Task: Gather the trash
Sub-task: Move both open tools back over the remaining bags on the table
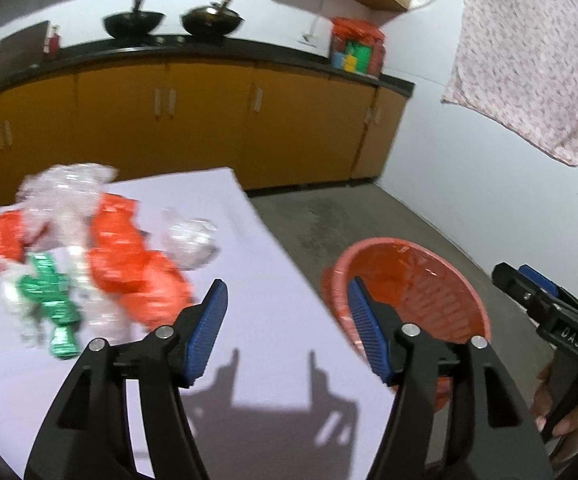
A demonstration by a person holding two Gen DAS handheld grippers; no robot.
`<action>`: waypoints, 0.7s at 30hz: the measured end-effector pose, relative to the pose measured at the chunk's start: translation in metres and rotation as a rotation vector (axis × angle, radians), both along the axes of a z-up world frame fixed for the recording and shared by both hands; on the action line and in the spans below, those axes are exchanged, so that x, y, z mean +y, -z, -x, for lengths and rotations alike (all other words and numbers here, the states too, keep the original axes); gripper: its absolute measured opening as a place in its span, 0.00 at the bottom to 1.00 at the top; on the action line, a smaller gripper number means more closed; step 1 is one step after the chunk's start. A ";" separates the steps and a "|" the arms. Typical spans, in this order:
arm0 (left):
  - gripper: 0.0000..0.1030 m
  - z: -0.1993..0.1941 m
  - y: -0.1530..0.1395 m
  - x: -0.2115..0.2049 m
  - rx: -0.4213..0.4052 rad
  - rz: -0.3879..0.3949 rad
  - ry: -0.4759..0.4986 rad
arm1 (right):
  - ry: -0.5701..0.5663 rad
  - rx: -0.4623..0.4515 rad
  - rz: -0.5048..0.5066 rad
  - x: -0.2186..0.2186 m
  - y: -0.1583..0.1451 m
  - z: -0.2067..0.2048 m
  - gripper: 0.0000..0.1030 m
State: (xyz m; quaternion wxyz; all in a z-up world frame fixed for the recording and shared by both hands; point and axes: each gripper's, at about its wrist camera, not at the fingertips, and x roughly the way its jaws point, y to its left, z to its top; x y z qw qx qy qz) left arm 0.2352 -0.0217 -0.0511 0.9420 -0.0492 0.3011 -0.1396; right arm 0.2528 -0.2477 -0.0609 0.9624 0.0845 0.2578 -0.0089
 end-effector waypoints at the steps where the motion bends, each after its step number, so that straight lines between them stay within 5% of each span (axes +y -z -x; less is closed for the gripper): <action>1: 0.63 0.004 -0.001 0.008 -0.008 -0.005 -0.015 | -0.010 -0.002 0.000 0.004 -0.001 0.001 0.89; 21: 0.71 0.038 0.025 0.171 0.037 -0.038 -0.391 | -0.236 0.033 0.002 0.117 0.005 -0.009 0.91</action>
